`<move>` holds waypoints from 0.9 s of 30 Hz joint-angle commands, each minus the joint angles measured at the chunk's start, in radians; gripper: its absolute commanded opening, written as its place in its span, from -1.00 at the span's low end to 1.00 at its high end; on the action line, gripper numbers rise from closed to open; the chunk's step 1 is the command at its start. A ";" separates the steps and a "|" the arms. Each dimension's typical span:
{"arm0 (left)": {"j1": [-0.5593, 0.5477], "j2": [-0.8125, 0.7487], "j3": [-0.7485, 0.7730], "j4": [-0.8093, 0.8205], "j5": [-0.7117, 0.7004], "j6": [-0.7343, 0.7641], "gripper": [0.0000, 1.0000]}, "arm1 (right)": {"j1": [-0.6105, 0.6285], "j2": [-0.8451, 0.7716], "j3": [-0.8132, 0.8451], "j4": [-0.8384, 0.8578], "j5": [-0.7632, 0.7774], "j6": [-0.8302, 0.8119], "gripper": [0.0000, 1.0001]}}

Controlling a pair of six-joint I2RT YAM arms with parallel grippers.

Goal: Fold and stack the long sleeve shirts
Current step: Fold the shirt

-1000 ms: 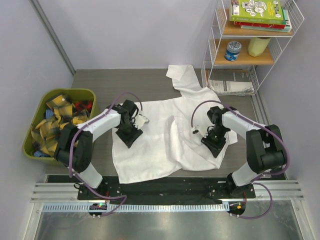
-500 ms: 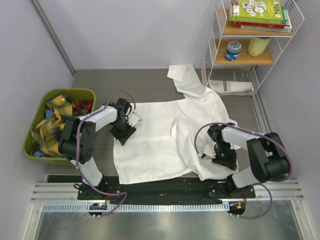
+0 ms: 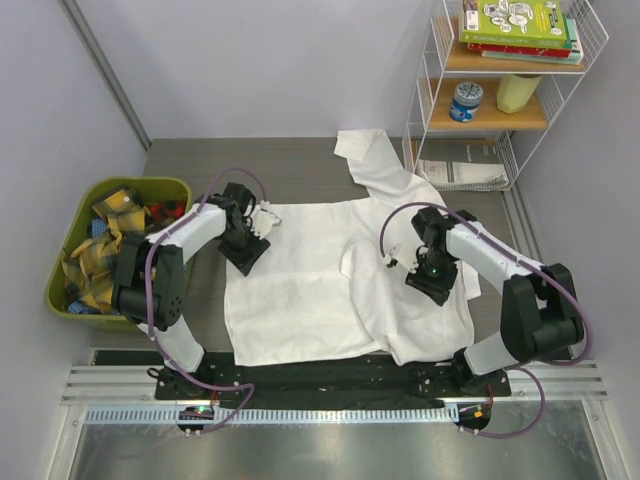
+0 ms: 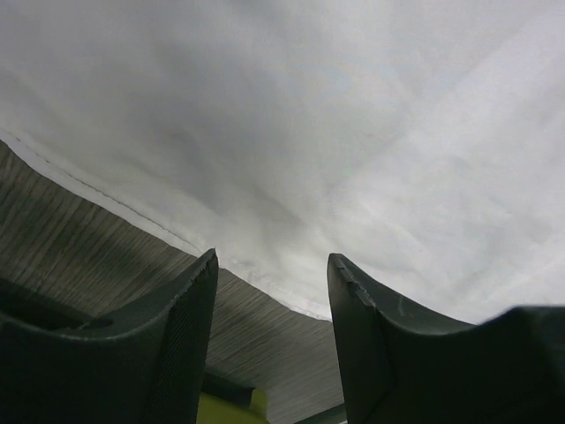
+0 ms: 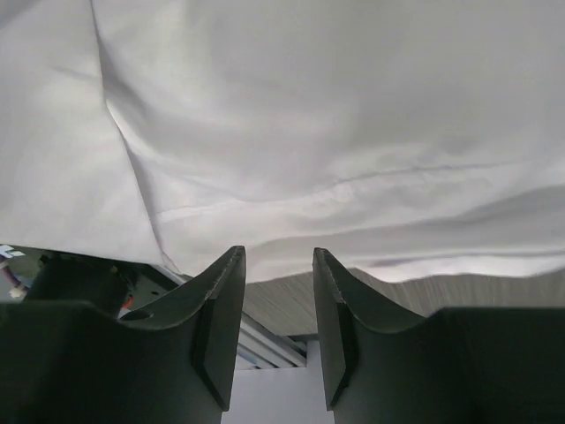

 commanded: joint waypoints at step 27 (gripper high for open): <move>0.080 0.011 0.300 -0.046 0.194 -0.044 0.45 | -0.027 0.140 0.341 0.025 -0.439 0.393 0.49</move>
